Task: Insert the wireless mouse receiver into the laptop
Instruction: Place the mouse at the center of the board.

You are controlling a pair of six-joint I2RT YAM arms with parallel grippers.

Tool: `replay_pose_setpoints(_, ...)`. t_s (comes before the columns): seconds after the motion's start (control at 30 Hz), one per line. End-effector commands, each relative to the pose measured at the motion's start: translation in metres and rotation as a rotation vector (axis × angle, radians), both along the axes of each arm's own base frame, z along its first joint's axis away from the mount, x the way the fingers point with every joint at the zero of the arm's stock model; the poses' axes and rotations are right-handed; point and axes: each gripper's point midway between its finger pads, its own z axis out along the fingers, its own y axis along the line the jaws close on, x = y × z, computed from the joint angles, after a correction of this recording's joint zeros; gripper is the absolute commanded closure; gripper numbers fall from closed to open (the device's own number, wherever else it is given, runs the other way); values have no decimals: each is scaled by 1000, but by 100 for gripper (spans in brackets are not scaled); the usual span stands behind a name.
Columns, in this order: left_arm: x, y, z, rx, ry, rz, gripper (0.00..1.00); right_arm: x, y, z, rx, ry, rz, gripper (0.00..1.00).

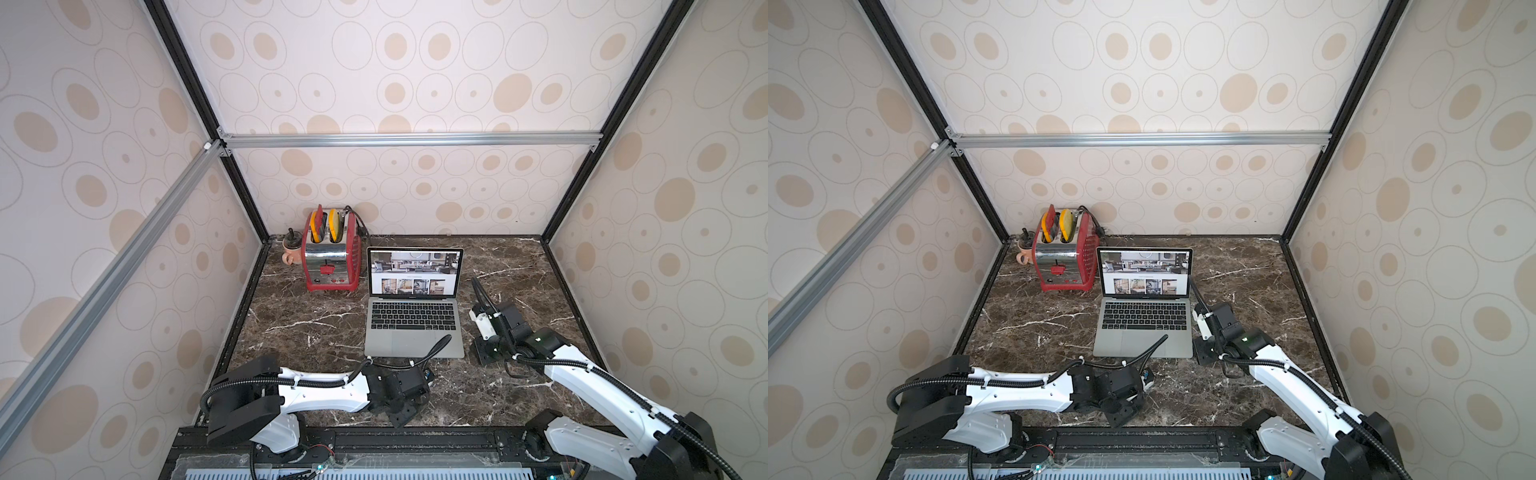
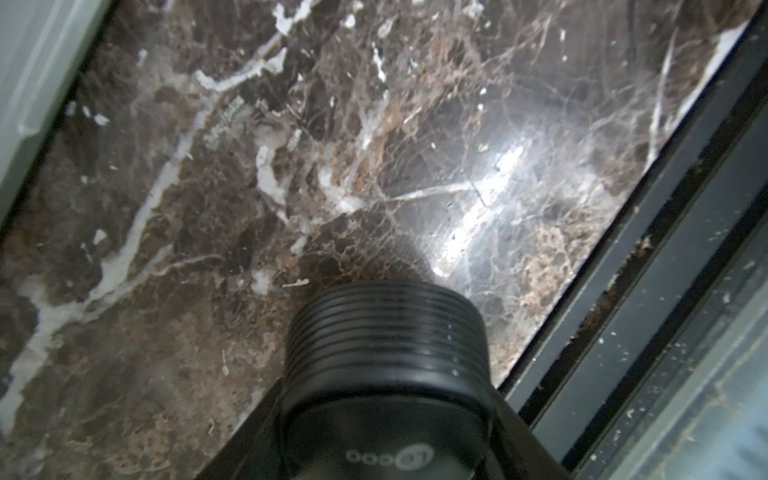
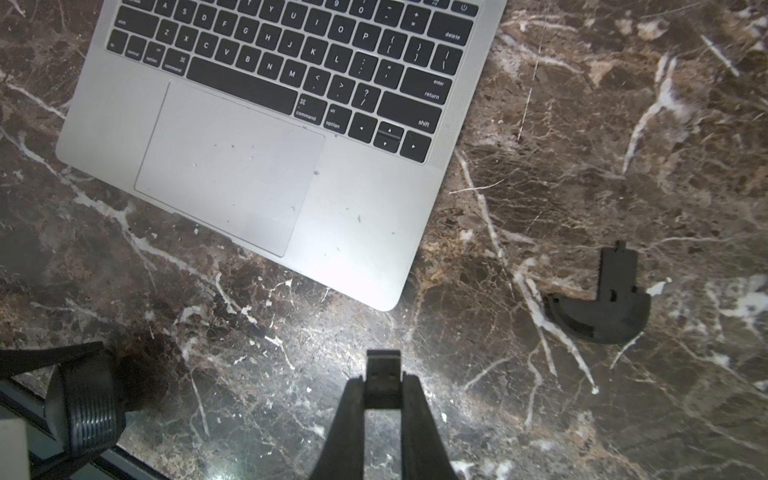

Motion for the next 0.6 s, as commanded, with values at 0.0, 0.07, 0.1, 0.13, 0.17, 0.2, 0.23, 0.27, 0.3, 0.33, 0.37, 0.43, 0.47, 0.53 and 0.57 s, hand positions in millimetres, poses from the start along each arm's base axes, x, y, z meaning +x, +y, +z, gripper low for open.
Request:
replay_pose_setpoints(0.0,7,2,7,-1,-78,-29,26,0,-1,-13,-10,40,14,100)
replay_pose_setpoints(0.07,10,1,11,-15,-100,-34,18,4,-2,-18,-23,54,9,100)
replay_pose_setpoints(0.1,12,1,15,-20,-116,-35,13,6,-3,-22,-31,65,3,100)
replay_pose_setpoints(0.13,15,1,19,-26,-132,-33,8,8,-4,-24,-41,72,-2,100)
replay_pose_setpoints(0.17,18,0,24,-35,-152,-28,1,11,-6,-28,-53,81,-8,100)
replay_pose_setpoints(0.2,21,-1,31,-51,-173,-18,1,15,-8,-32,-61,91,-16,100)
replay_pose_setpoints(0.23,26,-1,37,-71,-192,-6,1,18,-10,-36,-74,97,-24,100)
replay_pose_setpoints(0.27,33,0,46,-106,-209,24,1,21,-13,-41,-90,107,-34,100)
replay_pose_setpoints(0.3,43,3,53,-145,-215,68,1,24,-16,-45,-105,120,-38,100)
replay_pose_setpoints(0.33,54,7,60,-183,-213,122,1,27,-19,-49,-126,128,-43,100)
replay_pose_setpoints(0.37,69,14,68,-220,-228,195,1,29,-21,-53,-147,135,-43,100)
replay_pose_setpoints(0.43,92,27,81,-274,-245,300,1,32,-21,-58,-162,145,-45,100)
replay_pose_setpoints(0.47,104,34,85,-291,-246,350,1,33,-19,-60,-162,148,-35,100)
replay_pose_setpoints(0.53,124,49,88,-289,-244,443,1,33,-18,-63,-170,162,-33,100)
replay_pose_setpoints(0.57,132,57,86,-284,-230,483,1,33,-20,-64,-180,166,-38,100)
